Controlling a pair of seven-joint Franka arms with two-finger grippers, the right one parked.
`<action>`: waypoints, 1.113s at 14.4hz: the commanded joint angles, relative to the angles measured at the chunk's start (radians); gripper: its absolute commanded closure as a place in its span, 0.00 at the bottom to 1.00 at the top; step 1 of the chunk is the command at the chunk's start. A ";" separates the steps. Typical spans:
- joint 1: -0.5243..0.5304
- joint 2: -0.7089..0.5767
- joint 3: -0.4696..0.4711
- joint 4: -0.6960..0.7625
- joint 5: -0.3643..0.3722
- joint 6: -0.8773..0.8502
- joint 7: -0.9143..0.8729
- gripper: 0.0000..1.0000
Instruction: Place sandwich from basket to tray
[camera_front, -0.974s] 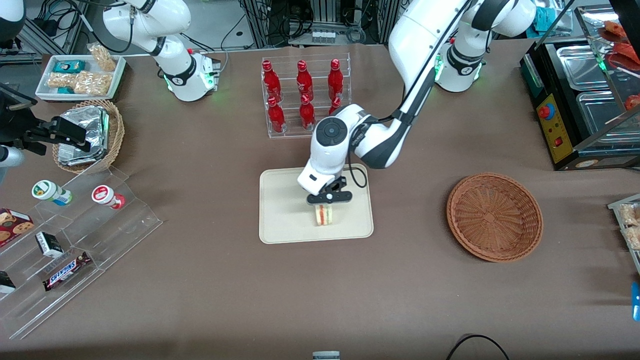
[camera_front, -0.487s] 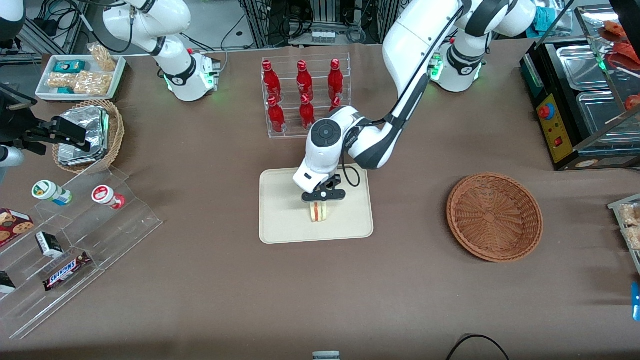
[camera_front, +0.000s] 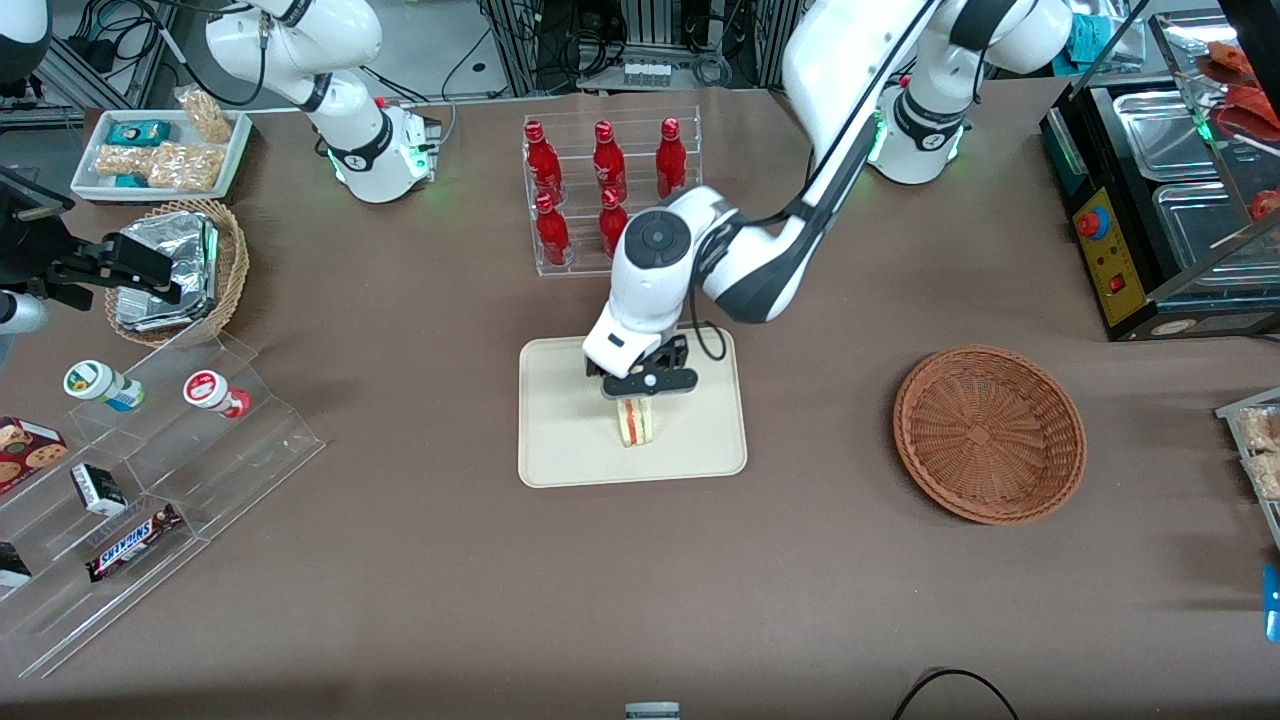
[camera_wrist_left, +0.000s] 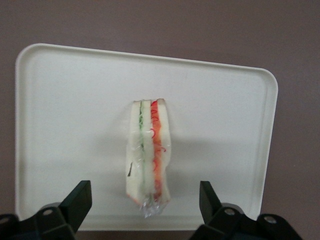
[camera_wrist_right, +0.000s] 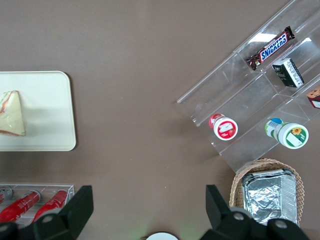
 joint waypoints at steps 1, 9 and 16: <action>0.005 -0.126 0.050 -0.032 -0.003 -0.167 -0.004 0.00; 0.169 -0.289 0.104 -0.181 0.003 -0.314 0.164 0.00; 0.400 -0.462 0.105 -0.273 0.005 -0.450 0.549 0.00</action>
